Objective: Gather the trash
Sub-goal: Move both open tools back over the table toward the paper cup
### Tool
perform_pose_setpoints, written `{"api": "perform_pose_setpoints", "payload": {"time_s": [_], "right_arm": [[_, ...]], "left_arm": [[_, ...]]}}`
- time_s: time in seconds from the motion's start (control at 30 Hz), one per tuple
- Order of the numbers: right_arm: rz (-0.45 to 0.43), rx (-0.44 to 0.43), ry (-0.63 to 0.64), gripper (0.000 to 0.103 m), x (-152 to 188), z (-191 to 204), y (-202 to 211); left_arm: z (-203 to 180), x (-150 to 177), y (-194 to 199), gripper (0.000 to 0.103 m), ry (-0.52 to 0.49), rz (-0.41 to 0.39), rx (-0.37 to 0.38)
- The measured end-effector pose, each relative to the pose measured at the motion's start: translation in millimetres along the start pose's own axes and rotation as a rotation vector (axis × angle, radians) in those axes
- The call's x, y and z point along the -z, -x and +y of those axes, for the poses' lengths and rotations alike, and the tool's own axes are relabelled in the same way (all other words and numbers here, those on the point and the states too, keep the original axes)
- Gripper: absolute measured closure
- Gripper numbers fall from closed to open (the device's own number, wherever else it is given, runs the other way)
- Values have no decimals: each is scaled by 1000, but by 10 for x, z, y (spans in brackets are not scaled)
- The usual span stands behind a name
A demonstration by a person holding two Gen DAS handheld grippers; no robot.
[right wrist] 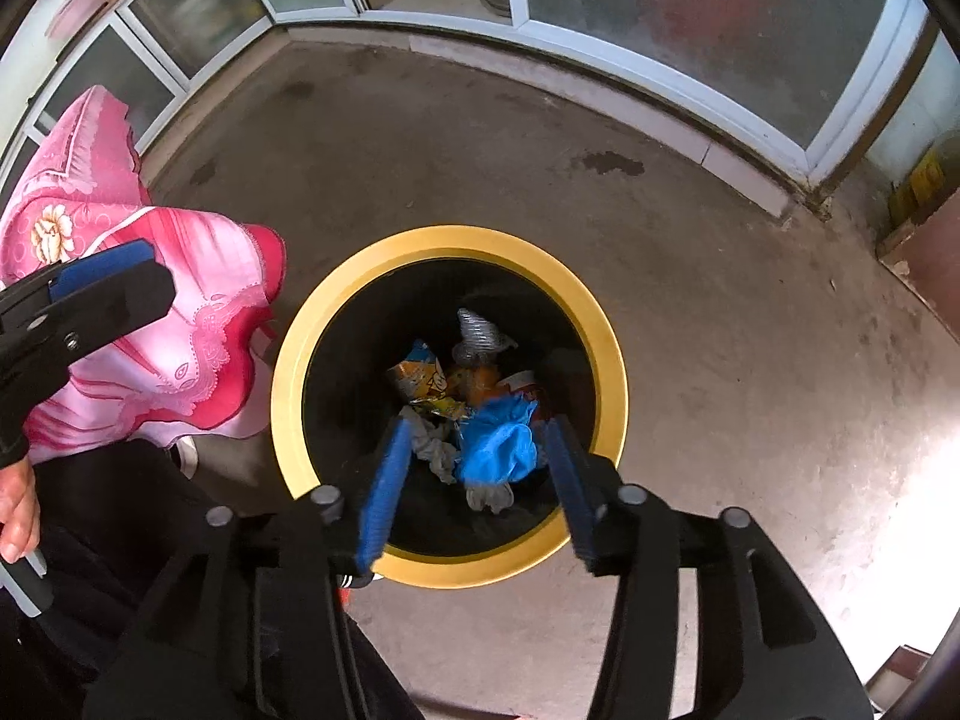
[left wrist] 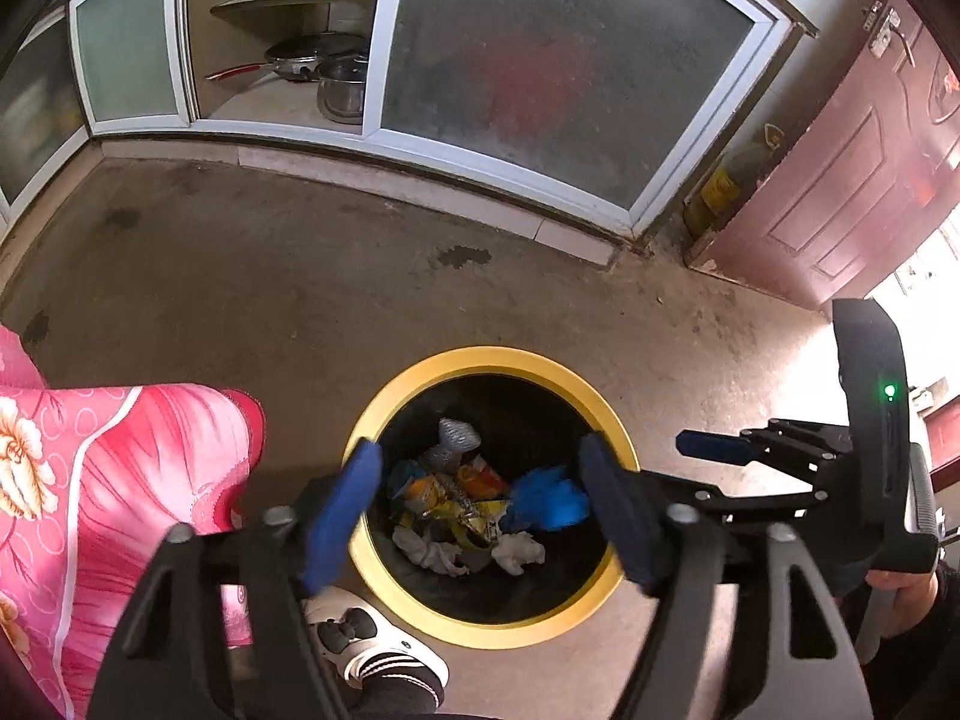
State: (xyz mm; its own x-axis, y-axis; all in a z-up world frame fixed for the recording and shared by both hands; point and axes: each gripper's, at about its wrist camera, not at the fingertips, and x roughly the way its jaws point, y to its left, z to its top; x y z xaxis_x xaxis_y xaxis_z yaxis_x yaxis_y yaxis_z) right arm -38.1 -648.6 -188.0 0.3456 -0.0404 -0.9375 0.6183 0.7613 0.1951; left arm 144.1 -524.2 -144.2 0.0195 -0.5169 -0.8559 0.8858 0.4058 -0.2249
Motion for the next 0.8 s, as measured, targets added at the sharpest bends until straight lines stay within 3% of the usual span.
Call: {"api": "perform_pose_setpoints", "payload": {"time_s": [0.1, 0.27, 0.53, 0.8], "right_arm": [[-16, 12, -7, 46, 35, -19, 73], [-92, 28, -22, 45, 111, -38, 320], [-301, -67, 12, 38, -1, 160, 935], [-400, -200, 150, 32, -312, 914, 1303]], "left_arm": [[26, -5, 88, 21, 15, -19, -9], [62, -10, 421, 18, 20, -77, -116], [167, -52, 1677, 12, 75, -300, -310], [449, 94, 2816, 8, 186, -466, -421]]}}
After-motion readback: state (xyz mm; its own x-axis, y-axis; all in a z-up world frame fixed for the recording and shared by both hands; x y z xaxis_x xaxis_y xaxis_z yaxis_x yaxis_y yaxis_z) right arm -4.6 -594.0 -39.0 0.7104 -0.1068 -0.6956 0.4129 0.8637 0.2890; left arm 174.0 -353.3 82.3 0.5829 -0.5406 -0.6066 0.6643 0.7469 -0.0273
